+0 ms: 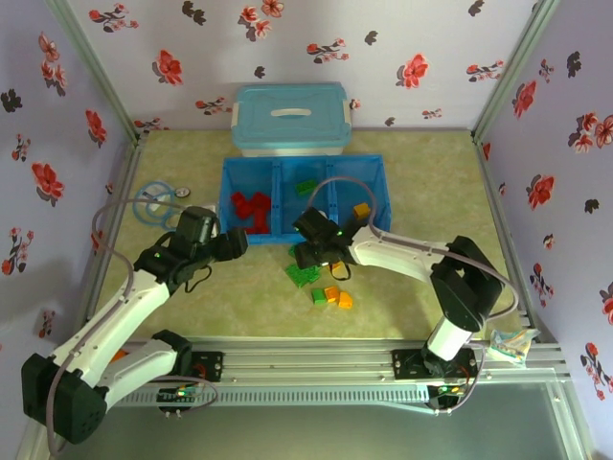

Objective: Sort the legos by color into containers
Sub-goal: Pick up the lego from the center of the table, then place the lego in the container.

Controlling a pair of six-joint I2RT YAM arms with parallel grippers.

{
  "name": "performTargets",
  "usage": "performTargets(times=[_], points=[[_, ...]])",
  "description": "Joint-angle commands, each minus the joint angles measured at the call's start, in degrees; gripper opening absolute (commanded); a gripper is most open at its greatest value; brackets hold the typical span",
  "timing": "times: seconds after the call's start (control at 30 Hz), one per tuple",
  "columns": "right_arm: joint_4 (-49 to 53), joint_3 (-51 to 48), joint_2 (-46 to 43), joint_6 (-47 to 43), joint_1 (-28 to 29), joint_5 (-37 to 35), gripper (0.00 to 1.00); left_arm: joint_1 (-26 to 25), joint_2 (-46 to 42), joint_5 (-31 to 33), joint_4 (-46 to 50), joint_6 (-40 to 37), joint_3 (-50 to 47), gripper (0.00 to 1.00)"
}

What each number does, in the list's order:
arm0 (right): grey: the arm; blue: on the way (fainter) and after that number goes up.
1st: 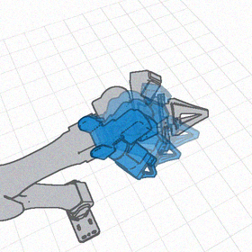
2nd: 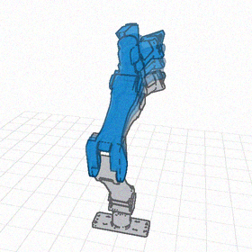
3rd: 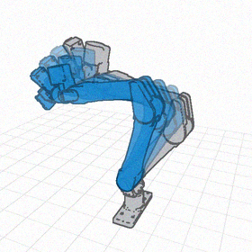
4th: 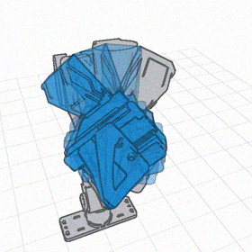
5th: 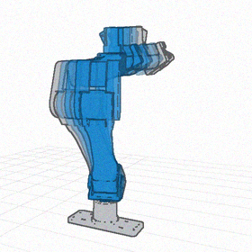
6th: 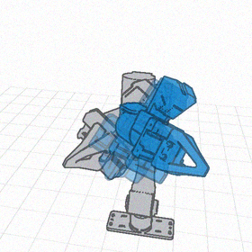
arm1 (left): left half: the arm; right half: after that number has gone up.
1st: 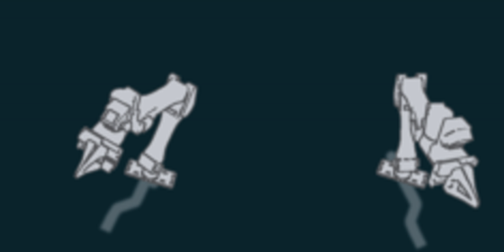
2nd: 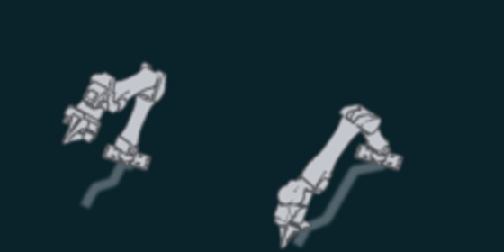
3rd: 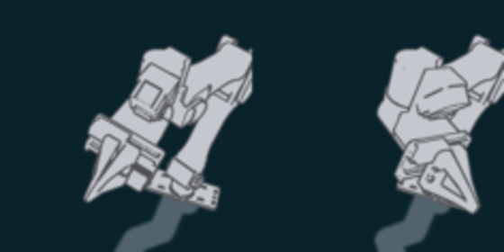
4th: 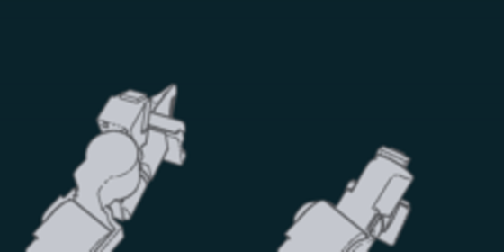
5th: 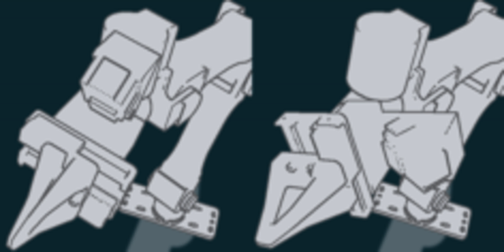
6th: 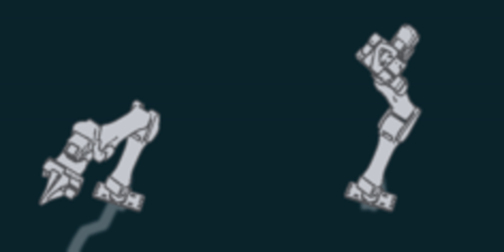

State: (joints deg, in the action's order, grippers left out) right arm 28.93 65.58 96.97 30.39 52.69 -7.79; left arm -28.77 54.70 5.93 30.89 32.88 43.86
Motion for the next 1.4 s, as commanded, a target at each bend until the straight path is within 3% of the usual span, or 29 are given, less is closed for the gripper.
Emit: performTargets(times=[0.0,0.47,0.8,1.17,1.37], points=[[4.24,2.16,2.55,-1.94,0.64,-3.36,0.63,-0.32,-0.92,0.83,0.49,0.97,-1.13,0.78],[5.75,5.17,8.52,-3.57,0.63,-3.43,0.53,-0.32,-2.38,0.83,0.23,1.6,-3.16,0.77],[7.87,6.31,6.94,-3.94,0.69,-3.41,0.27,-0.36,-2.64,0.83,0.22,1.44,-3.06,0.77],[10.88,9.17,-0.74,-5.17,0.7,-5.56,0.26,-0.91,-4.19,0.83,1.35,1.42,-3.55,0.76],[13.33,16.31,-0.85,-8.16,-1.1,-8.3,0.27,-3.3,-5.52,1.58,1.88,2.89,-4.6,0.76]])
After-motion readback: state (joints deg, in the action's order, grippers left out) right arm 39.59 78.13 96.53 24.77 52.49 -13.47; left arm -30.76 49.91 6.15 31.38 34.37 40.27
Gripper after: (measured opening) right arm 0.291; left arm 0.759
